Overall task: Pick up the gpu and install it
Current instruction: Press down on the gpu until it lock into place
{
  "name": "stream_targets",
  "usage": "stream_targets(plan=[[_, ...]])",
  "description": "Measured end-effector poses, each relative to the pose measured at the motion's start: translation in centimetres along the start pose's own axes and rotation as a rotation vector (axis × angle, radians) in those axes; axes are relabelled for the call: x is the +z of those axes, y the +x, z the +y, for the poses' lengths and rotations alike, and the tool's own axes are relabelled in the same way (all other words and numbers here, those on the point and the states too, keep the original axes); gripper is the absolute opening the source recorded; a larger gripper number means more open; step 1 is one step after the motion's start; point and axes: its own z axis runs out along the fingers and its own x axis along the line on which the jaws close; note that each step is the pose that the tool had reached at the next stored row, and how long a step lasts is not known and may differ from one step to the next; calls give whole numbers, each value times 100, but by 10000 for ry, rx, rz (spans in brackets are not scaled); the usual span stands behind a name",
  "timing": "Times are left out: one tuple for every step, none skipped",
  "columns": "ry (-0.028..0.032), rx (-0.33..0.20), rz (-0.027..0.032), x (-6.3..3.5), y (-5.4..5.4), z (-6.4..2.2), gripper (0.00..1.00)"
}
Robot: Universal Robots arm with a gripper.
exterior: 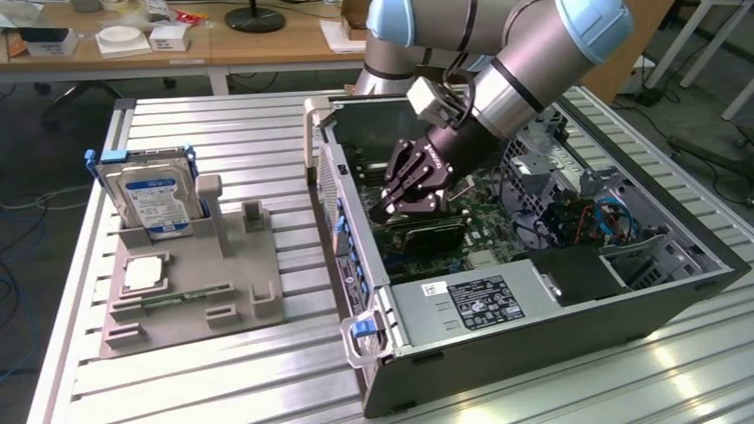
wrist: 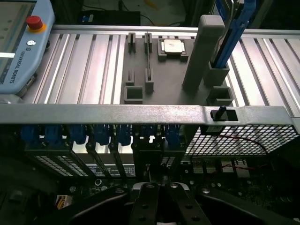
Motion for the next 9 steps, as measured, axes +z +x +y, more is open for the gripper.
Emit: stream_targets(plan=[[45,-3,2,3,-4,5,10],[117,-7,4,5,-6,8,10],[207,-14,7,7,-7,11,10],[343,-22,7,10,-7,14,10],[488,-28,5,14,-7,19,10],[637,-33,4,19,-7,27,10],[774,-37,3,29,-7,41,10],[883,-39,2,42,-6,59,10],[997,-41,1,55,-5,78,10]])
